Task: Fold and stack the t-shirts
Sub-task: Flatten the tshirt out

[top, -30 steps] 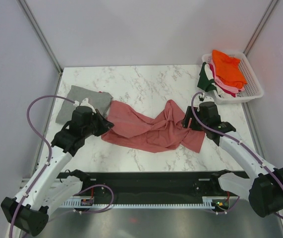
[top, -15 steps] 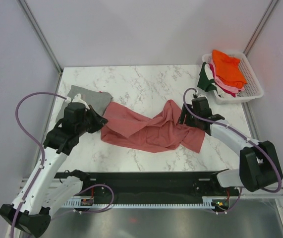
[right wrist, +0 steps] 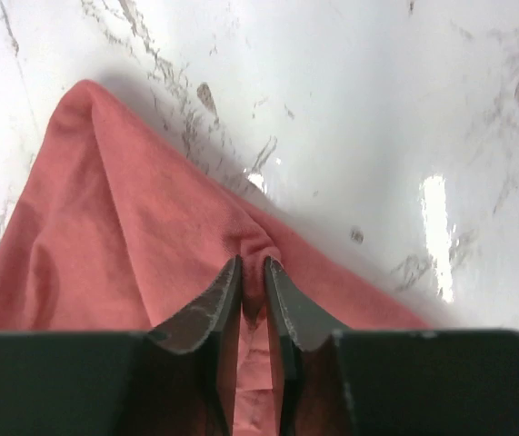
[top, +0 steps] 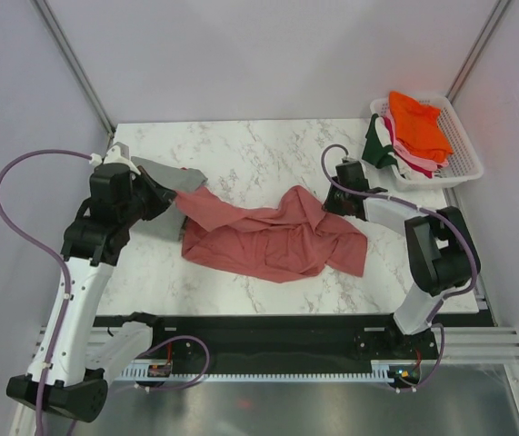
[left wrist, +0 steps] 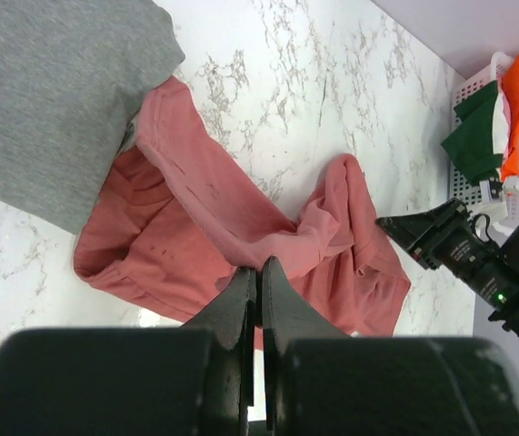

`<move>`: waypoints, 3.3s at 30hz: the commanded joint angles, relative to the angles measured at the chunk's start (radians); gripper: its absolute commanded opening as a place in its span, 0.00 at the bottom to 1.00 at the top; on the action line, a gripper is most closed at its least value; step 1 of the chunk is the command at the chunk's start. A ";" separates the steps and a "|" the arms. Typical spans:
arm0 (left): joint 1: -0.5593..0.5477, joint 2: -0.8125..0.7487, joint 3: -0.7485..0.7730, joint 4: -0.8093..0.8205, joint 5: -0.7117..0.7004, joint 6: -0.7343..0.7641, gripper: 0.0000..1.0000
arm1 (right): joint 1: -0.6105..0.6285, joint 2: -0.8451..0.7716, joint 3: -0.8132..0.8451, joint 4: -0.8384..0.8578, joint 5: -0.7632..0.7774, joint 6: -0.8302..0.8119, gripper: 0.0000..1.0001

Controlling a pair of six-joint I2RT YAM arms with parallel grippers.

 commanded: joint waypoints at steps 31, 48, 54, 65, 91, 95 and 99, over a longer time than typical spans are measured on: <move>0.042 0.107 0.016 0.026 -0.025 0.091 0.02 | -0.288 -0.034 0.222 -0.121 0.008 -0.039 0.00; 0.068 0.298 0.094 0.072 0.044 0.072 0.02 | -0.292 -0.225 -0.010 -0.086 -0.008 -0.065 0.59; 0.080 0.285 0.072 0.072 0.062 0.077 0.02 | -0.293 -0.280 -0.077 -0.075 -0.005 -0.074 0.59; 0.091 0.283 0.051 0.077 0.088 0.079 0.02 | -0.293 -0.187 -0.074 -0.066 -0.023 -0.069 0.57; 0.097 0.262 0.033 0.092 0.065 0.094 0.02 | -0.292 -0.139 -0.093 -0.049 0.066 -0.043 0.14; 0.097 0.257 0.034 0.094 0.063 0.091 0.02 | -0.293 -0.214 -0.074 -0.092 0.077 -0.051 0.00; 0.097 0.252 0.034 0.094 0.060 0.091 0.02 | -0.293 -0.280 -0.064 -0.127 0.109 -0.054 0.00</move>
